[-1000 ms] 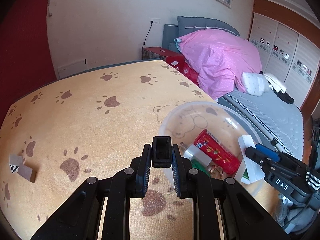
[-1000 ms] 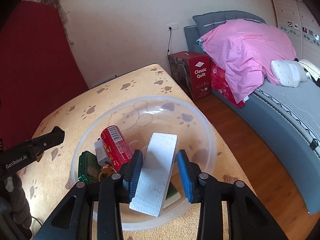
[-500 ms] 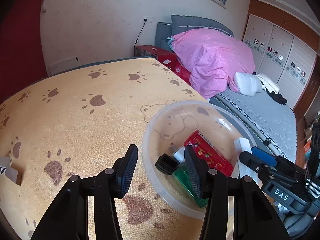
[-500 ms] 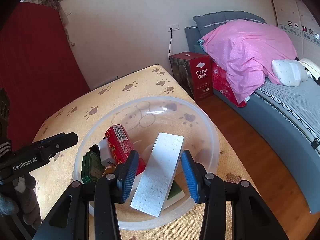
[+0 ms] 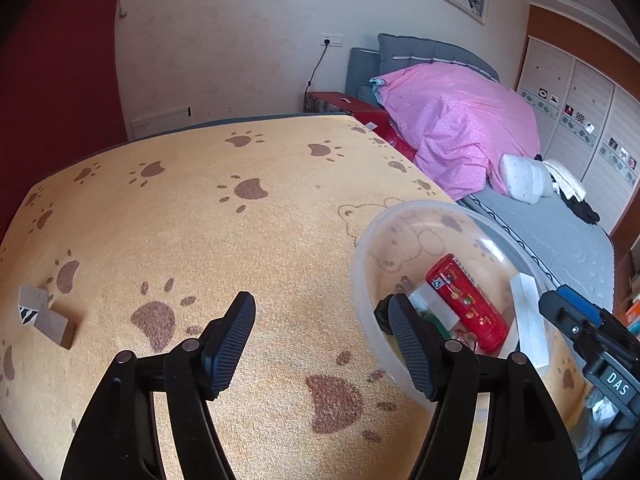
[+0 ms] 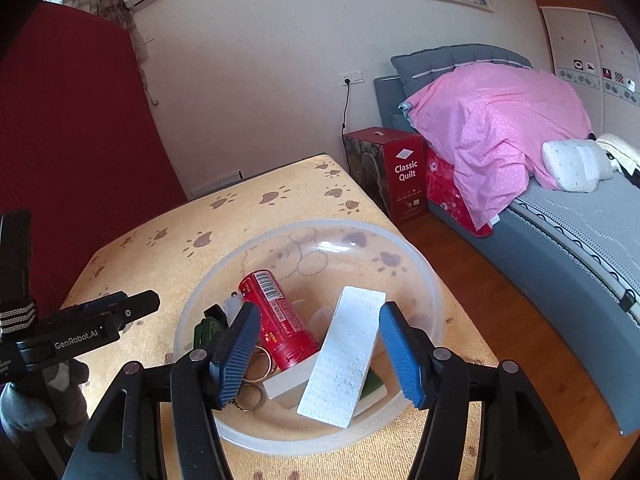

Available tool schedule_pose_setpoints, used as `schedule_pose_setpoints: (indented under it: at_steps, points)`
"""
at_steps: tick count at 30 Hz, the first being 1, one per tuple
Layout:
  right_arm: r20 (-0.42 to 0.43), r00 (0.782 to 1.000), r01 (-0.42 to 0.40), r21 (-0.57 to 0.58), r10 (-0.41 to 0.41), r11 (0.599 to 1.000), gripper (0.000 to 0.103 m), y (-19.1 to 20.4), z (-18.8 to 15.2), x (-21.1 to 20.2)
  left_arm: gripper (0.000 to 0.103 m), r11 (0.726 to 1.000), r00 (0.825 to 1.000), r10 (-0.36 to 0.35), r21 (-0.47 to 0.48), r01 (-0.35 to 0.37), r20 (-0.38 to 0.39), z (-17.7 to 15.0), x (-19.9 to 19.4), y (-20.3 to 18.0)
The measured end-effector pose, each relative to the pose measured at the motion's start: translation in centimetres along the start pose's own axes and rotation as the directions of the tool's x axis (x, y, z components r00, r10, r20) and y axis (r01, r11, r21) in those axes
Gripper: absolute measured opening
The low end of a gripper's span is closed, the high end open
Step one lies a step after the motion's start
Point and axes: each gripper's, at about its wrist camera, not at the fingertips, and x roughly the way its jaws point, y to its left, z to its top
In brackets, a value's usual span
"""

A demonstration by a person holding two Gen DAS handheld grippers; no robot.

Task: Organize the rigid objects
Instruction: 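Move both open grippers back toward the striped prism and brown block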

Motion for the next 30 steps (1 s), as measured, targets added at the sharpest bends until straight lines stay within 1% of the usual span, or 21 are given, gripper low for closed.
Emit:
schedule_pose_setpoints:
  at_steps: [5, 13, 18, 21, 30]
  points:
    - [0.004, 1.0, -0.015, -0.029, 0.015, 0.999, 0.068, 1.3, -0.4, -0.3, 0.072, 0.998, 0.999, 0.032, -0.052, -0.033, -0.006, -0.2, -0.3, 2.2]
    - [-0.02, 0.999, -0.046, -0.054, 0.045, 0.997, 0.068, 3.0, -1.1, -0.3, 0.073, 0.989, 0.996, 0.085, -0.124, -0.085, -0.005, -0.8, -1.0, 5.9]
    - [-0.032, 0.997, -0.069, -0.067, 0.067, 0.995, 0.068, 4.2, -1.4, -0.4, 0.073, 0.981, 0.994, 0.114, -0.161, -0.112, -0.001, -1.1, -1.6, 8.1]
    - [-0.042, 0.996, -0.084, -0.078, 0.081, 0.993, 0.071, 4.9, -1.5, -0.2, 0.073, 0.975, 0.991, 0.133, -0.179, -0.131, -0.002, -1.4, -1.8, 9.4]
    - [-0.077, 0.989, -0.135, -0.12, 0.126, 0.984, 0.072, 8.3, -2.0, 0.4, 0.073, 0.956, 0.983, 0.181, -0.234, -0.177, -0.003, -2.7, -2.9, 13.0]
